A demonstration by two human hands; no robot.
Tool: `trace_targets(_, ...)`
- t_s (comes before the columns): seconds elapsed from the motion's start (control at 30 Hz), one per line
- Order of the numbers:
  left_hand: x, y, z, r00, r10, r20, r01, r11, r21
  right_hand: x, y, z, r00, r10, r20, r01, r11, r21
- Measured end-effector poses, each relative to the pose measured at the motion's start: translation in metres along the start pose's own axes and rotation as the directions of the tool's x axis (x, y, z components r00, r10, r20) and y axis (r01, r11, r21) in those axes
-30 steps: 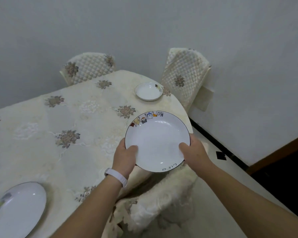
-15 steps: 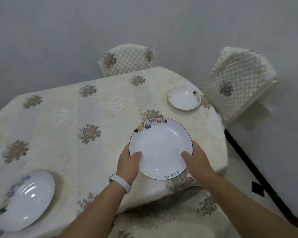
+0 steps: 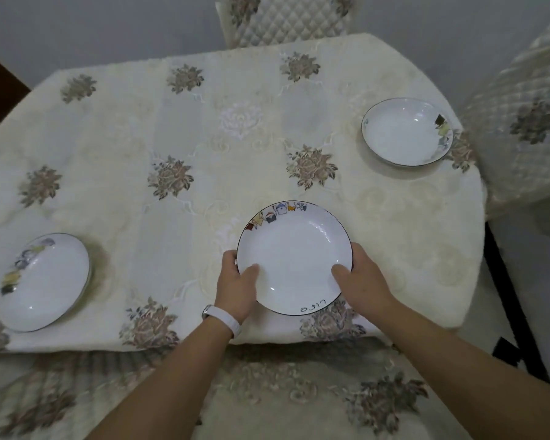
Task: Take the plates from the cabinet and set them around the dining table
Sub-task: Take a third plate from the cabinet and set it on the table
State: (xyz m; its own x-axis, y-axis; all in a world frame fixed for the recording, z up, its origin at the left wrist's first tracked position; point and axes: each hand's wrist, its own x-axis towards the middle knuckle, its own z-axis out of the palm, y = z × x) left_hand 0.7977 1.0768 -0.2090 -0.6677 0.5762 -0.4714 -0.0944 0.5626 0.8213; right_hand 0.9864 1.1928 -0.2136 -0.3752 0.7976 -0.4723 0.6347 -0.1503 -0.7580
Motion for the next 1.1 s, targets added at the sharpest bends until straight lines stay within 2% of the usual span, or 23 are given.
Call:
trace_targets(0.3, 0.022, -0.030, 0.007, 0.996, 0.084, 0.022, -0.086, 0.946, 0.312, 0.017, 0.019, 0.010, 0.999, 0.035, 0.013, -0.032, 0.981, -0.189)
trace_targets(0.7, 0.029, -0.025, 0.008, 0.997, 0.053, 0.062, -0.079, 0.835, 0.544, 0.026, 0.019, 0.006, 0.996, 0.066, 0.063, -0.045, 0.954, -0.297)
trace_targets(0.8, 0.025, -0.023, 0.006, 0.997, 0.022, 0.070, -0.056, 0.853, 0.519, 0.023, 0.019, 0.004, 0.997, 0.050, 0.054, -0.032, 0.957, -0.288)
trace_targets(0.9, 0.015, -0.019, 0.001, 0.999, 0.014, 0.050, -0.033, 0.921, 0.389, 0.016, 0.022, -0.001, 0.998, 0.028, 0.050, -0.013, 0.961, -0.277)
trace_targets(1.0, 0.000, -0.012, -0.011, 0.998, 0.057, 0.015, -0.059, 0.955, 0.289, 0.012, 0.019, -0.010, 0.999, 0.002, 0.047, 0.011, 0.959, -0.282)
trace_targets(1.1, -0.016, -0.008, -0.031, 0.991, 0.135, 0.009, -0.131, 0.935, 0.329, 0.008, 0.007, -0.022, 0.998, -0.051, 0.041, 0.061, 0.946, -0.318)
